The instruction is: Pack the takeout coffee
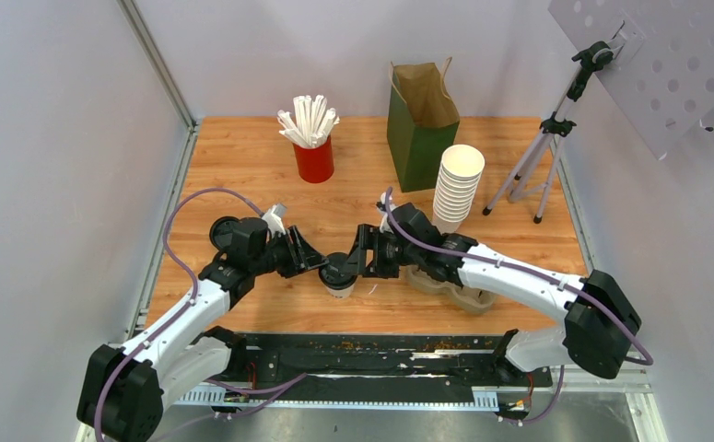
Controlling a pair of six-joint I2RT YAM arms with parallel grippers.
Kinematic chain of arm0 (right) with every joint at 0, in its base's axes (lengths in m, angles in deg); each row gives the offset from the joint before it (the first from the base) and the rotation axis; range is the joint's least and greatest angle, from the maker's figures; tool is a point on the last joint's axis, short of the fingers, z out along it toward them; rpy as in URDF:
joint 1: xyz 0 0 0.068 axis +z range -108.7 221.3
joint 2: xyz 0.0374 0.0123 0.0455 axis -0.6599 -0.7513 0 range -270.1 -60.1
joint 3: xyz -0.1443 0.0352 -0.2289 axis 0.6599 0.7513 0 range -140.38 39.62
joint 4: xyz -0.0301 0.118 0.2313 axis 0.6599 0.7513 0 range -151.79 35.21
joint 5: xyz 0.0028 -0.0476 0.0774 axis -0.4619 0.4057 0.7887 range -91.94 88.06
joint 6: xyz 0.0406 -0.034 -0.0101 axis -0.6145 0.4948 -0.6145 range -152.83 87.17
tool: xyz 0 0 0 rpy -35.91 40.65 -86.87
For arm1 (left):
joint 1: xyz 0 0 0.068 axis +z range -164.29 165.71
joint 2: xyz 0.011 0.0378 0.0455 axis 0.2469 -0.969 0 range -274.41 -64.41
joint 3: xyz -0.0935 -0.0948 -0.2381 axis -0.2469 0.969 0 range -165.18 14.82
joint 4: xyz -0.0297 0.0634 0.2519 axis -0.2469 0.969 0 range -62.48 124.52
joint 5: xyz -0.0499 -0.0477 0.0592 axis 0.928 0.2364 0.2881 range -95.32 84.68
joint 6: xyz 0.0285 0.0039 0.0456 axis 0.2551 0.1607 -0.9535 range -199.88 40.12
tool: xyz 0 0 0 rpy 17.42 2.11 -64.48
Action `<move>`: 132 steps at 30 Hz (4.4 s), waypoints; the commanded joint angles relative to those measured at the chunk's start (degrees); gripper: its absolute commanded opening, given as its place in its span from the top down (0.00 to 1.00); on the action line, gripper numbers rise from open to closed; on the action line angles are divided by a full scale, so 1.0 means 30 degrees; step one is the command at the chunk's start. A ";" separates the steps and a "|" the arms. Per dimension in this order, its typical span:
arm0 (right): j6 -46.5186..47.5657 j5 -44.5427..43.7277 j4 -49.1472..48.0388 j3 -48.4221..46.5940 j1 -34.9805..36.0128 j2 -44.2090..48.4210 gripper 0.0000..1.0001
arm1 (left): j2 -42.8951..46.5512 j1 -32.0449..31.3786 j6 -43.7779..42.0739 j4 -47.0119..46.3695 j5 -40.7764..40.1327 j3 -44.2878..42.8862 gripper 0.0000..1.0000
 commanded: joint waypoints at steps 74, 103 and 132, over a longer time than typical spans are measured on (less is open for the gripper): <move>0.3071 -0.1108 0.0623 -0.0283 -0.0583 -0.0326 0.49 | -0.1251 -0.0213 -0.1461 0.0116 0.0792 -0.0343 0.58; 0.5760 0.0523 0.2099 -0.2019 -0.2324 -0.0461 0.65 | -0.1534 -0.0271 -0.1478 0.0062 0.1937 -0.2055 0.52; 1.4047 -1.0936 0.9466 -1.0059 -0.2390 0.4066 0.01 | 0.1998 -0.0273 -0.7205 1.4561 -0.7963 -1.0371 0.00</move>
